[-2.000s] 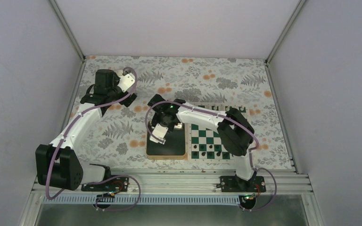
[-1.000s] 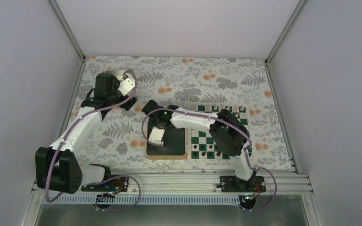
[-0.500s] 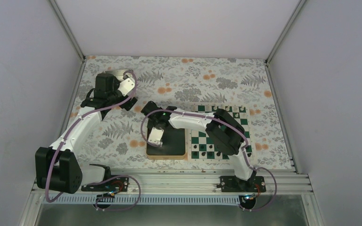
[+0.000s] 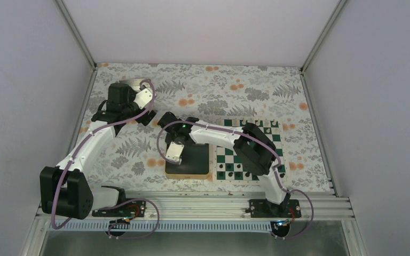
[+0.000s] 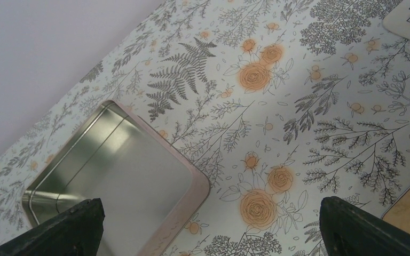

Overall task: Set up the chess pieces on the board
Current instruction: Pick up the chess piece from the storage box, then place the chess piece on the chessboard.

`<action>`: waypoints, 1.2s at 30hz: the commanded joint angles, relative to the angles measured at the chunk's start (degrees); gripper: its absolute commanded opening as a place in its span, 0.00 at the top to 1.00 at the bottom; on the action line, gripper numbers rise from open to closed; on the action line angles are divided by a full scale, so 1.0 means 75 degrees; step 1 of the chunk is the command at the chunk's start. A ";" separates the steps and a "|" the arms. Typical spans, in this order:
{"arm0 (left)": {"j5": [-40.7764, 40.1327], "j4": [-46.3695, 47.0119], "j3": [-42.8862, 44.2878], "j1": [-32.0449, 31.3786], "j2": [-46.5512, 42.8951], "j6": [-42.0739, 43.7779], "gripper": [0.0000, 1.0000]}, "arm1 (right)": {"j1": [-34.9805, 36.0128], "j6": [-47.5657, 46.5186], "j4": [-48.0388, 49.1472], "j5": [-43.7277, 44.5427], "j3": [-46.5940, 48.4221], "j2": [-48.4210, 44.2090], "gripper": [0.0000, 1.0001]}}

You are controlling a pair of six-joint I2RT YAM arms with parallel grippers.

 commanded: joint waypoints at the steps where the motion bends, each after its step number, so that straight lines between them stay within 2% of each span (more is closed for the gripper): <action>1: 0.0248 -0.0017 0.0110 0.0007 -0.0106 -0.0061 0.00 | 0.0036 0.0465 -0.0806 -0.0422 0.0398 -0.0234 0.96; 11: 0.0533 -0.0216 0.0438 -0.0017 -0.0003 -0.0155 0.00 | -0.0301 0.1344 -0.2277 -0.1264 0.0986 -0.0781 0.96; 17: 0.0530 -0.0286 0.0473 -0.0017 -0.0019 -0.0155 0.00 | -0.0834 0.1684 -0.2596 -0.1443 0.1031 -0.1216 0.96; 28: 0.0653 -0.0143 0.0469 -0.0039 0.0148 -0.0226 0.00 | -0.2841 0.1800 -0.3101 -0.1212 0.0971 -0.1588 0.96; 36: 0.0674 -0.0097 0.0473 -0.0087 0.0261 -0.0196 0.00 | -0.4163 0.1802 -0.3437 -0.1270 0.1319 -0.0943 0.96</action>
